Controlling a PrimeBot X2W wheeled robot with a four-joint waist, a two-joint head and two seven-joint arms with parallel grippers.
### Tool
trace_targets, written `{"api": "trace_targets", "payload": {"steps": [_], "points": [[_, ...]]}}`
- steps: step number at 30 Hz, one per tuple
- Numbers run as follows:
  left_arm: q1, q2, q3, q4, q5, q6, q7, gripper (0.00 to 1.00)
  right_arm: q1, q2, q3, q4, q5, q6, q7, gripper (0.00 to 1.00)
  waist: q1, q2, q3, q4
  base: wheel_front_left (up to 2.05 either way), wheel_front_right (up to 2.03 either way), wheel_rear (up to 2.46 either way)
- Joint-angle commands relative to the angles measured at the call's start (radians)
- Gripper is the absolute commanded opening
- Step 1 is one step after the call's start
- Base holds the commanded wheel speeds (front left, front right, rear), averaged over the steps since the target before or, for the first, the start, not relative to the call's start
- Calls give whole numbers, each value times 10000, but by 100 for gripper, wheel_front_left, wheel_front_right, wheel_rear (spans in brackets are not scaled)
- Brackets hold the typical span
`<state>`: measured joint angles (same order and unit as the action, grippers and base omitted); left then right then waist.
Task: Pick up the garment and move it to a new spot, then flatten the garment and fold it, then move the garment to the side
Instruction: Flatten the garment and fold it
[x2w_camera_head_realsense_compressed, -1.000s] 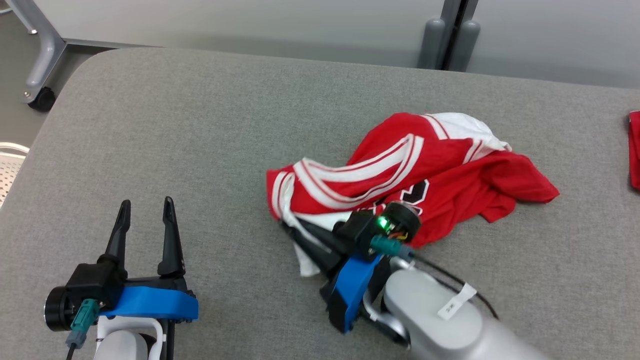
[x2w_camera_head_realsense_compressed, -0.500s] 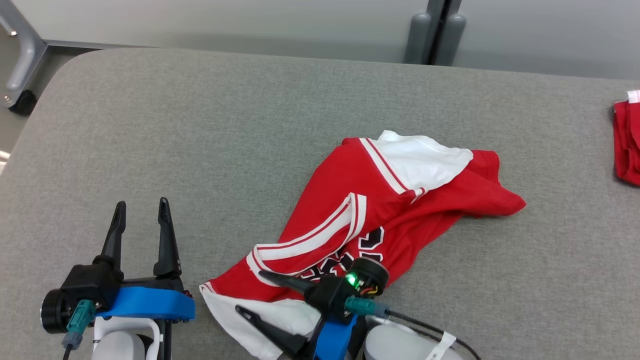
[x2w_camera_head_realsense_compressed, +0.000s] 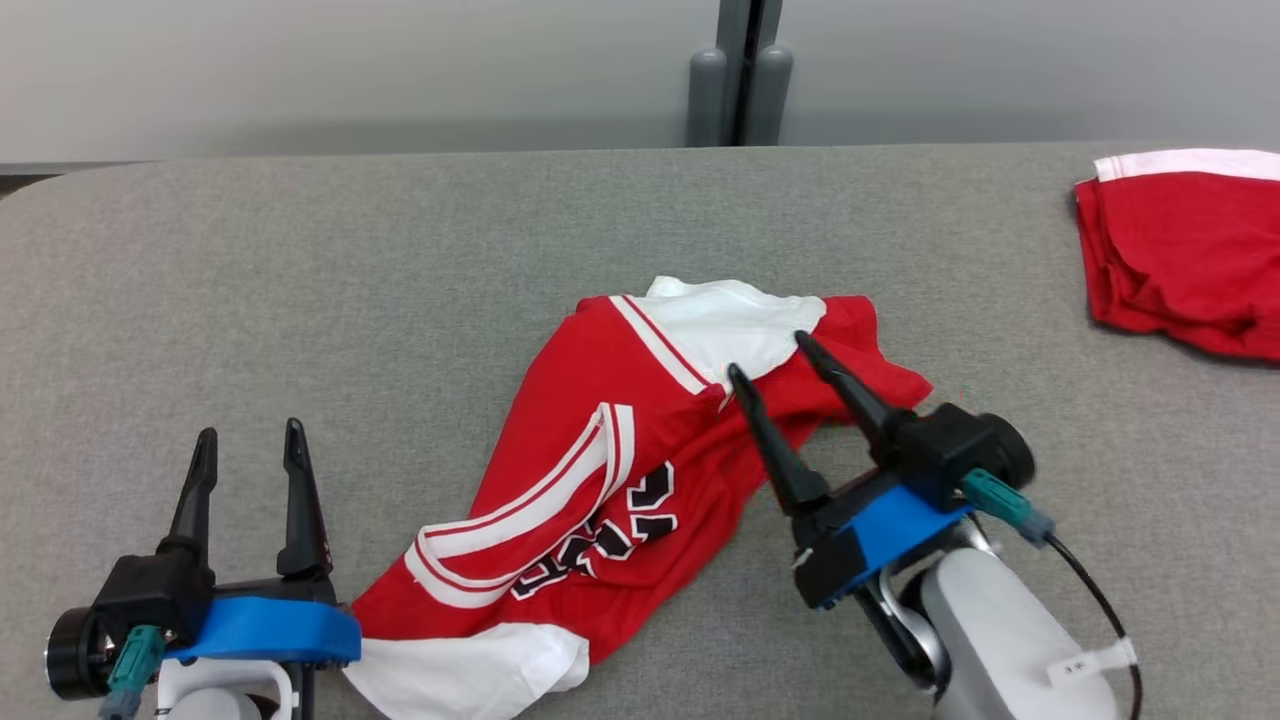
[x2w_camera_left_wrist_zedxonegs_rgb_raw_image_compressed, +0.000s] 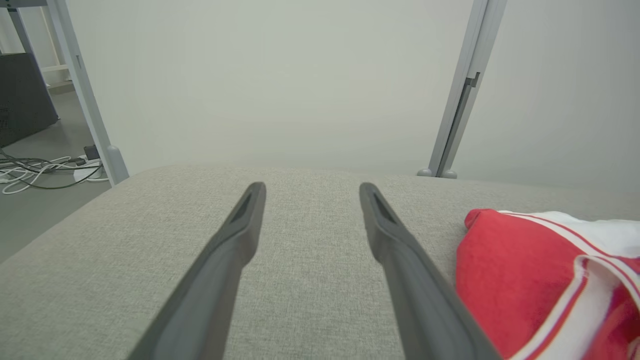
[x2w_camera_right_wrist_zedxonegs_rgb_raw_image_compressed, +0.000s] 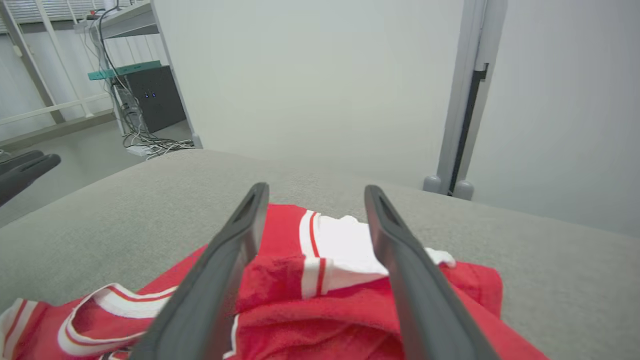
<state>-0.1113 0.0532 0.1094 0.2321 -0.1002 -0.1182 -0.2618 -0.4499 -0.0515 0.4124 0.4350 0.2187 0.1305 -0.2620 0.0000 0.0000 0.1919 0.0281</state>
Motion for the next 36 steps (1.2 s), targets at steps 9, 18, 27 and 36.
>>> {"api": "trace_targets", "payload": {"steps": [9,18,27,36], "points": [[240,113,116,-34,210,-88,-43,100,2313,-12,-2392,-1561,-984,5,-37,100,0,0,-266,-550,0,0,0],[410,152,24,27,241,-133,-43,100,3809,2,-2731,-2098,-478,5,-38,100,0,0,-490,-583,0,0,0],[-84,303,-501,90,406,-148,-43,100,3479,3,-2721,-2043,-494,5,-38,100,0,0,-442,-675,0,0,0],[-1254,1010,-2665,548,-136,-126,-43,100,3307,1,-2629,-1944,-410,5,-38,100,0,0,-423,-966,0,0,0]]}}
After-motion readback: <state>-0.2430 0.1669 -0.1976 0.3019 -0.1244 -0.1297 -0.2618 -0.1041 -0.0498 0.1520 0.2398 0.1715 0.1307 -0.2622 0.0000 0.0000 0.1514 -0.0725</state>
